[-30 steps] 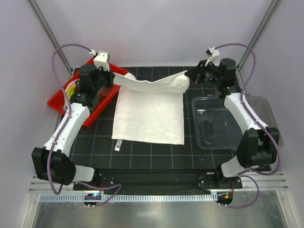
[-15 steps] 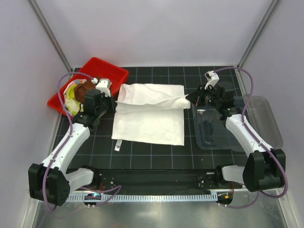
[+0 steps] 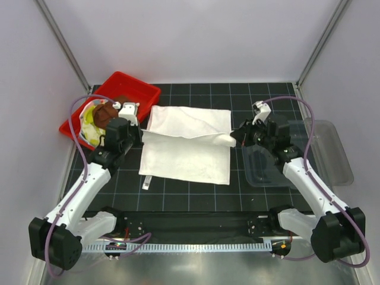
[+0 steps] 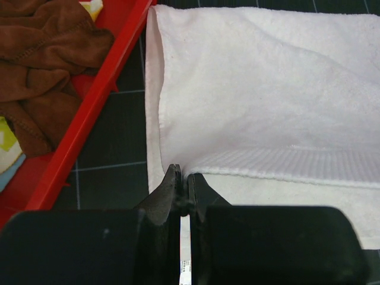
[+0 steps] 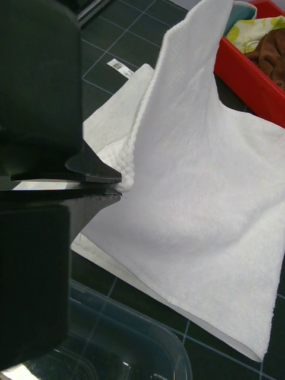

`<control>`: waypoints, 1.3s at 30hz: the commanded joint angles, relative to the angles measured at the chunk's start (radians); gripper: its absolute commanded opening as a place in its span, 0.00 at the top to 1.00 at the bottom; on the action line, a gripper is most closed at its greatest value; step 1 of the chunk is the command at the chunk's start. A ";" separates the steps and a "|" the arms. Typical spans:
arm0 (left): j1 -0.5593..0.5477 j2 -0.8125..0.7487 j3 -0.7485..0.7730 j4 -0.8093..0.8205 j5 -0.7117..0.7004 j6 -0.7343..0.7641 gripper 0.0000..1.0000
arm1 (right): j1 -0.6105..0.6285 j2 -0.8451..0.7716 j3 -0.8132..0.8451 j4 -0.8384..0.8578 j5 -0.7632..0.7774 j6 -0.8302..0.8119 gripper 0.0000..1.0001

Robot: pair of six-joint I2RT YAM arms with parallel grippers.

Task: Fold and stack the towels
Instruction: Fold the towel

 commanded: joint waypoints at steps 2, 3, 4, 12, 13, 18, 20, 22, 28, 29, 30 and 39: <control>0.001 -0.041 0.043 0.055 -0.050 0.061 1.00 | 0.002 -0.070 0.003 -0.020 0.056 -0.011 0.99; 0.000 -0.047 0.035 0.055 -0.033 0.068 1.00 | 0.004 -0.078 0.000 -0.034 0.056 -0.008 0.99; 0.000 -0.066 0.023 0.061 -0.033 0.069 1.00 | 0.004 -0.092 -0.006 -0.036 0.055 0.003 0.99; -0.006 -0.187 -0.136 0.102 -0.101 0.071 1.00 | 0.079 -0.172 -0.081 -0.065 0.085 0.040 0.99; -0.006 -0.198 -0.147 0.133 -0.072 0.106 1.00 | 0.091 -0.176 -0.084 -0.071 0.101 0.043 0.99; -0.006 -0.196 -0.166 0.106 0.008 0.141 1.00 | 0.137 -0.202 -0.106 -0.116 0.133 0.075 0.98; -0.006 -0.185 -0.166 0.072 0.010 0.117 1.00 | 0.152 -0.224 -0.118 -0.128 0.163 0.077 0.98; -0.006 -0.182 -0.166 0.029 -0.009 0.088 1.00 | 0.159 -0.244 -0.127 -0.143 0.190 0.081 0.97; -0.006 -0.173 -0.167 -0.062 -0.038 -0.007 0.90 | 0.165 -0.268 -0.149 -0.185 0.184 0.124 0.95; -0.005 -0.165 -0.166 -0.077 -0.046 -0.017 0.90 | 0.163 -0.274 -0.153 -0.185 0.187 0.129 0.95; -0.006 -0.161 -0.167 -0.089 -0.047 -0.023 0.90 | 0.163 -0.277 -0.163 -0.194 0.196 0.136 0.95; -0.006 -0.087 -0.196 -0.140 -0.012 -0.152 0.92 | 0.166 -0.304 -0.233 -0.178 0.187 0.201 0.91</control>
